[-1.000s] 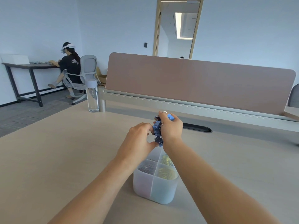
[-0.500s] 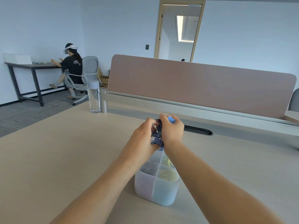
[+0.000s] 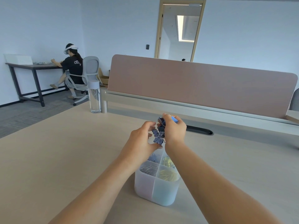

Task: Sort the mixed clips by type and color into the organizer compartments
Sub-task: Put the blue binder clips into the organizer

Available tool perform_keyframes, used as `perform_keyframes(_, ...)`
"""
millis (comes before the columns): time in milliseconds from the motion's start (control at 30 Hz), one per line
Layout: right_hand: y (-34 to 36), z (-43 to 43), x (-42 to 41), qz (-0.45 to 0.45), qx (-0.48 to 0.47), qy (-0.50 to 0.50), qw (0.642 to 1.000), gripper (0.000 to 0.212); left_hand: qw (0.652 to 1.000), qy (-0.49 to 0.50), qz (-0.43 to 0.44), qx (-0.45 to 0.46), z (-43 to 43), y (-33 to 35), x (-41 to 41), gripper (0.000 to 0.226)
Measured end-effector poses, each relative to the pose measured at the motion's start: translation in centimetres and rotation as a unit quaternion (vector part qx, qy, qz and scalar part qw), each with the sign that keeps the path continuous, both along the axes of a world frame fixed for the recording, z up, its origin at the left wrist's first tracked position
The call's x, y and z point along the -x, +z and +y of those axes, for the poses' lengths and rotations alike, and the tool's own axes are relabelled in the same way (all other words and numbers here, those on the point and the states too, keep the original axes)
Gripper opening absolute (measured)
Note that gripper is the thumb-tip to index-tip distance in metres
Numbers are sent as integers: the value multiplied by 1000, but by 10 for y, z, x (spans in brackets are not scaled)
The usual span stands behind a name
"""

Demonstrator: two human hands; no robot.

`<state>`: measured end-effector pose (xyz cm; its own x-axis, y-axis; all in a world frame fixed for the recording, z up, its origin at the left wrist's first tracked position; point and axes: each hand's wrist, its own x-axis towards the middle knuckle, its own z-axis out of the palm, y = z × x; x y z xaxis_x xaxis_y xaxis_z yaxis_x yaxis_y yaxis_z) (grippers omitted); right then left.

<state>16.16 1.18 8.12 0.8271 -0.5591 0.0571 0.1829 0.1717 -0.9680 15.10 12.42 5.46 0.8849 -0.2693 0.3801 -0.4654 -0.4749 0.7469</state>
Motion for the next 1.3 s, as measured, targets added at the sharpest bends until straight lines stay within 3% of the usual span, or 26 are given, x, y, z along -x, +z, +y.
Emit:
perform_keyframes(233, -1, -1, -1, 3, 12, -15, 1000, 10, 1000, 12, -17, 12, 2, 3, 4, 54)
perform_keyframes(467, 4, -2, 5, -11, -53, 11, 998, 6, 999, 25, -42, 2, 1, 2, 5, 39)
perform_keyframes(733, 0, -3, 2, 4, 21, 4, 1000, 9, 992, 39, -109, -47, 3, -2, 0, 41)
perform_keyframes(833, 0, -2, 2, 7, 36, 17, 999, 8, 994, 35, -101, -13, 3, -4, -1, 47)
perform_keyframes(1300, 1, -3, 4, 21, 30, 28, 999, 3, 997, 1, -68, 22, 0, -5, -5, 34)
